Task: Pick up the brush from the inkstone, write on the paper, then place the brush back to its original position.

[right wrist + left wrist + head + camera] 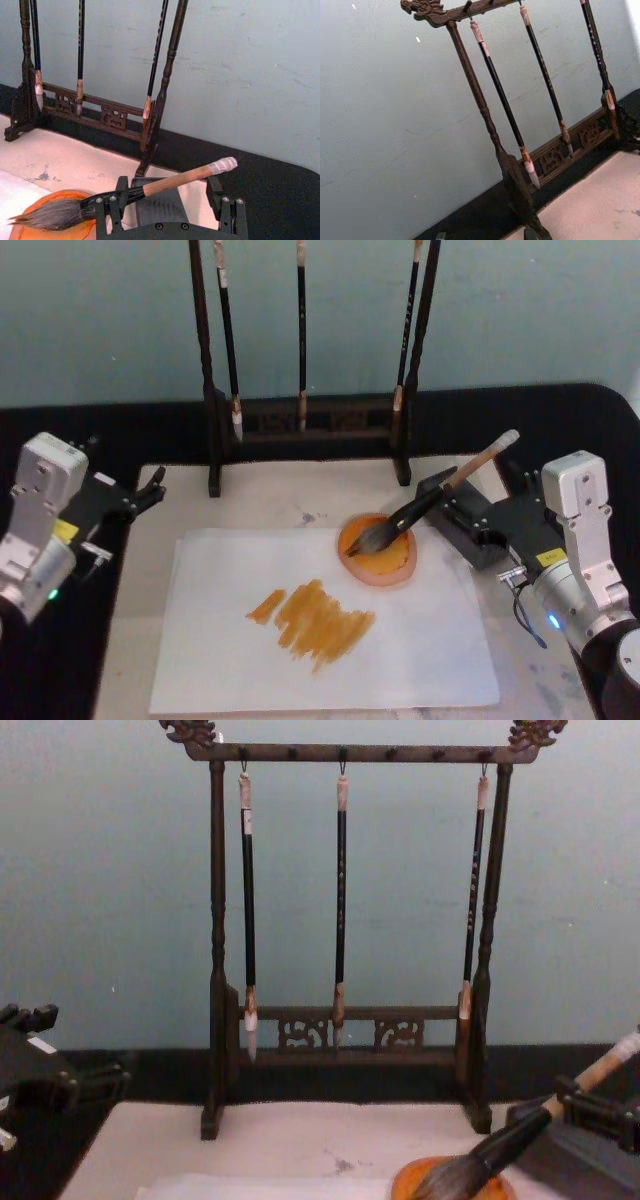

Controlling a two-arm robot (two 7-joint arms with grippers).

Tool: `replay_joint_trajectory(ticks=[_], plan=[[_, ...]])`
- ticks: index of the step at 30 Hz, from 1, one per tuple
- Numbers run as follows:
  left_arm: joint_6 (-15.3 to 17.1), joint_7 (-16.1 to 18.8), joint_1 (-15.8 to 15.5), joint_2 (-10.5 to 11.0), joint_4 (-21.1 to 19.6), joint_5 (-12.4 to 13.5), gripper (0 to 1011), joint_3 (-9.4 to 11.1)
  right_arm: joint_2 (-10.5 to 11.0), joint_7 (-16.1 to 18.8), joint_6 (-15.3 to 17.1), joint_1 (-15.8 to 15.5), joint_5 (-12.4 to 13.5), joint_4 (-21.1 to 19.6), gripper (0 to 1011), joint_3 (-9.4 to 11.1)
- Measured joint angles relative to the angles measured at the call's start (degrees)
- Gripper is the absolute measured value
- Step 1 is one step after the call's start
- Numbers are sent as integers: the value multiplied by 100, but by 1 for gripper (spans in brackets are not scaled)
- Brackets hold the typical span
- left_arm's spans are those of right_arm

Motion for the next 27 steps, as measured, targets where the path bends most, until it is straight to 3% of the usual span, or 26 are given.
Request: replay_joint_trajectory(ticks=[27], plan=[[0,0,0,0,0,0,1010,0,0,0,0,0,0,0,1000,0]])
